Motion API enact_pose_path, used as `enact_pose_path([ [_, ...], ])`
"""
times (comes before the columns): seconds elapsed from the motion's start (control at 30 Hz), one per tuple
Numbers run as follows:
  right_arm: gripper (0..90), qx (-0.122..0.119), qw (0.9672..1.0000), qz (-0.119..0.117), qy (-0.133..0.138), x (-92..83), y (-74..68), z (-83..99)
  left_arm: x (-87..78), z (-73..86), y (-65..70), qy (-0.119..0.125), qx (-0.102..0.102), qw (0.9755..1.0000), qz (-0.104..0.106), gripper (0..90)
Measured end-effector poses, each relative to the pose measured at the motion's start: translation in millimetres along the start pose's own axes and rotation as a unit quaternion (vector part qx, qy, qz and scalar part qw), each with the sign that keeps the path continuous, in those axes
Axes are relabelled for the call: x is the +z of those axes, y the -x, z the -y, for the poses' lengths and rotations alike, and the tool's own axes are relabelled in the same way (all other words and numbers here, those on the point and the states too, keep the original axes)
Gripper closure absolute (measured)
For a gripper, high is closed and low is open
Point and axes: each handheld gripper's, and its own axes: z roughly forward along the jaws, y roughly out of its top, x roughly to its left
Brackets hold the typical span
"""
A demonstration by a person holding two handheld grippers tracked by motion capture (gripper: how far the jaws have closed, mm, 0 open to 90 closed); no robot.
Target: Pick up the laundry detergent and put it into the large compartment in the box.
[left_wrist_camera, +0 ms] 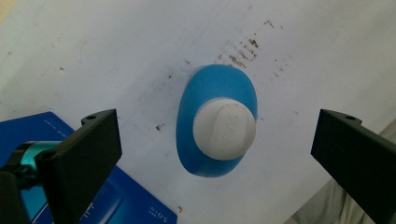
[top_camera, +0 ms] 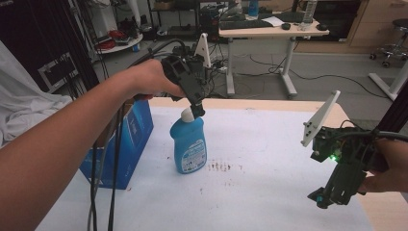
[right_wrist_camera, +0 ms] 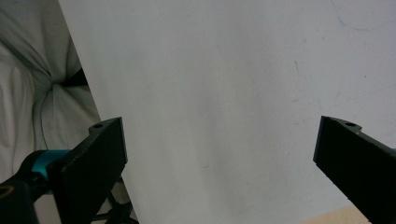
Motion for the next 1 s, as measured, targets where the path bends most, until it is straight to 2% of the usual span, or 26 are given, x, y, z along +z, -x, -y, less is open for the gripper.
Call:
enact_pose_path([
  [0.4, 1.8, -0.001, 1.0000, -0.001, -0.001, 0.7, -0.3, -0.1, 23.4, 5.2, 0.5, -0.008, 0.000, 0.9999, 0.007, 1.7],
  [0.63, 1.8, -0.001, 1.0000, -0.001, 0.000, 1.8, -0.7, -1.0, 35.9, 6.5, 0.9, -0.013, 0.014, 0.9998, 0.010, 1.7],
  [1.0, 1.8, -0.002, 1.0000, -0.003, 0.000, 2.6, -0.4, -1.3, 47.7, 6.8, 0.9, -0.019, 0.017, 0.9997, 0.007, 2.6],
])
